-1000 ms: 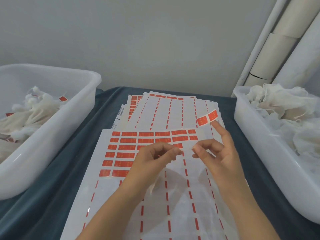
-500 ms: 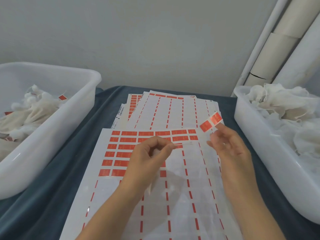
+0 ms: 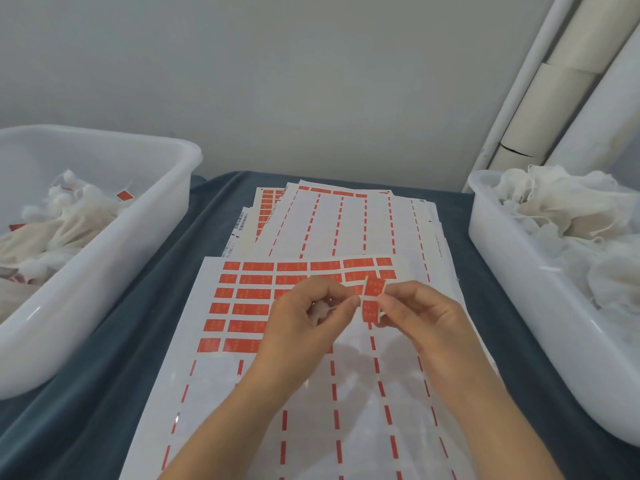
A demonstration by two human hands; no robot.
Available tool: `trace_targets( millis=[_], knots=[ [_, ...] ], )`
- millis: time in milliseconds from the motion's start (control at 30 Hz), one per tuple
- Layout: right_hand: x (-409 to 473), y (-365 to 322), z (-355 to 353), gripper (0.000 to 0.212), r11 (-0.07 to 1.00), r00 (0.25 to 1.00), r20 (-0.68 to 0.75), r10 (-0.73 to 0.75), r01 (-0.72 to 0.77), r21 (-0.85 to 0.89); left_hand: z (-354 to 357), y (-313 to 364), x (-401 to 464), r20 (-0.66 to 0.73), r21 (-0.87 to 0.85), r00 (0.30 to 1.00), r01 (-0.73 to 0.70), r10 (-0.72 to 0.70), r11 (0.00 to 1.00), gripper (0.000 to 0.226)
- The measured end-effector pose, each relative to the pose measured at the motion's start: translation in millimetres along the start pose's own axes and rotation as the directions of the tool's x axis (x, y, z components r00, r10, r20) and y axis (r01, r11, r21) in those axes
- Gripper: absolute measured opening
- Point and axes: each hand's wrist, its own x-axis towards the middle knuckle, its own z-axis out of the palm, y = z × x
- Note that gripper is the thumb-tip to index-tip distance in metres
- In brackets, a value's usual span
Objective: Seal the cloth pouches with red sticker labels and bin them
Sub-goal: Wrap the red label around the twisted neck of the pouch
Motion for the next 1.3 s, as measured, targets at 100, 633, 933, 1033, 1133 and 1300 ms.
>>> trace_targets(
  millis=[100,633,933,1033,1133,1300],
  knots=[
    [0.6,0.0,1.6,0.025,0.999,1.000,0.000,-0.030,0.030,-0.017,-0.3,0.1,0.0,0.000,0.003,1.000,0.002,-0.002,1.000,0.016],
    [-1.0,-2.1,4.1,0.024,0.993,0.995,-0.016,-0.101,0.099,-0.069,0.2,0.4,0.1,0.005,-0.149,0.989,0.145,-0.146,0.978,0.009],
    [-0.1,0.2,4.1,0.023,0.981,0.988,-0.032,-0.149,0.144,-0.132,0.6,2.3,-0.9,0.020,-0.148,0.993,0.115,-0.113,0.982,0.009],
    [-1.5,0.1,5.2,0.022,0.982,0.989,-0.034,-0.145,0.139,-0.126,0.3,1.6,-0.2,0.001,-0.116,0.995,0.097,-0.098,0.988,0.008],
    [0.2,-0.4,4.3,0.036,0.989,0.992,-0.061,-0.114,0.107,-0.102,-1.3,0.9,1.4,-0.031,-0.144,0.991,0.125,-0.131,0.982,0.008],
    [3.4,-3.1,-1.5,0.038,0.996,0.999,-0.008,-0.040,0.039,-0.081,-4.3,6.2,3.3,0.005,-0.236,0.974,0.223,-0.228,0.946,0.005]
  ],
)
